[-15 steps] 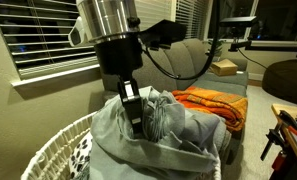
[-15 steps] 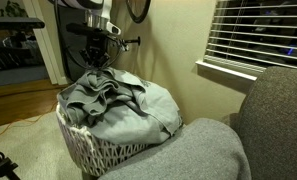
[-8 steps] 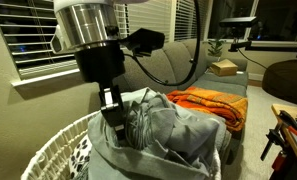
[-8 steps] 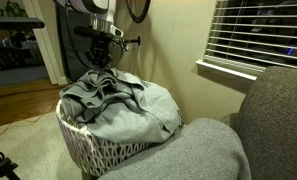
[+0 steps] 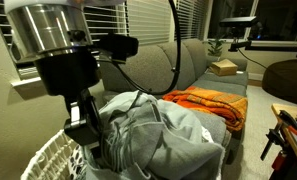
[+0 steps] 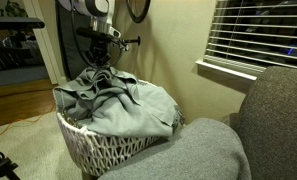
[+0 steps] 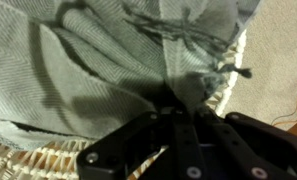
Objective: Put the gray blanket in the white basket
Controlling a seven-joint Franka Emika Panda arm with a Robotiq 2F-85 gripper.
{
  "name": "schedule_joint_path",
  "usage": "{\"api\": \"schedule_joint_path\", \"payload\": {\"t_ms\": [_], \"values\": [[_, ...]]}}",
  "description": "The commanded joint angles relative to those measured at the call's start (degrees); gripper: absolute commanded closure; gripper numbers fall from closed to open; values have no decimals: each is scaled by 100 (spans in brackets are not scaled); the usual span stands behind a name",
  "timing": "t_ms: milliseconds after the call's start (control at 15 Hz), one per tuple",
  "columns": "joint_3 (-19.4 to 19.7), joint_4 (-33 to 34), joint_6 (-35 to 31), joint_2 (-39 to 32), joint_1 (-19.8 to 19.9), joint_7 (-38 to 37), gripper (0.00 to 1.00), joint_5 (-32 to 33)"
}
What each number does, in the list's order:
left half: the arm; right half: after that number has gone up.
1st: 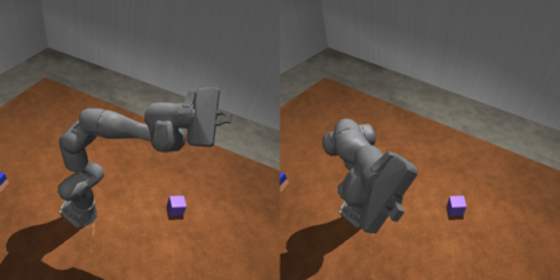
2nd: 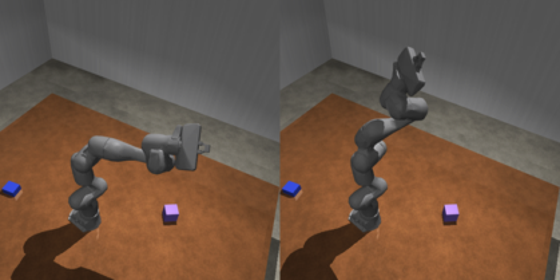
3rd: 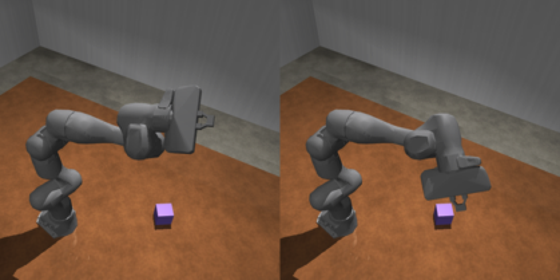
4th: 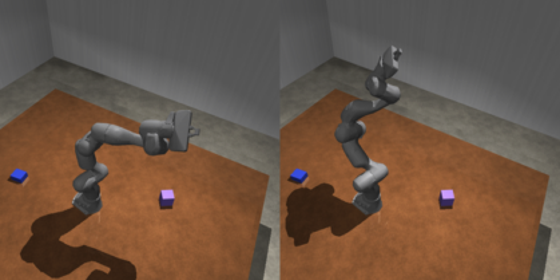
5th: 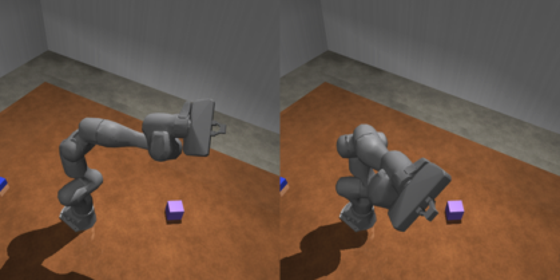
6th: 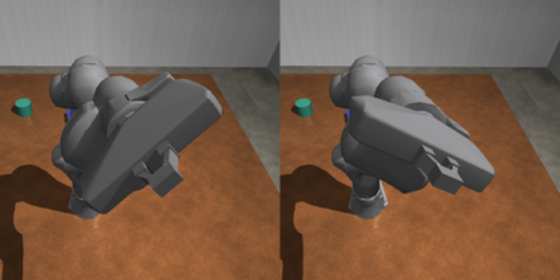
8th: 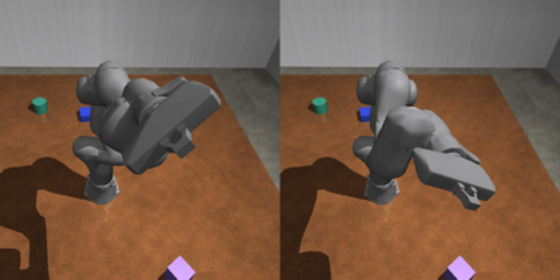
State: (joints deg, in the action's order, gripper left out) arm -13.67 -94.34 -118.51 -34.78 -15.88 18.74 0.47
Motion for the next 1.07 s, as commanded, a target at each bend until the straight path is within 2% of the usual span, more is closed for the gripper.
{"api": "schedule_joint_path", "payload": {"t_ms": [0,1000], "values": [[-69,559,355,-320,-222,-233,98,148],[-105,2093,947,-1354,-687,-147,98,251]]}}
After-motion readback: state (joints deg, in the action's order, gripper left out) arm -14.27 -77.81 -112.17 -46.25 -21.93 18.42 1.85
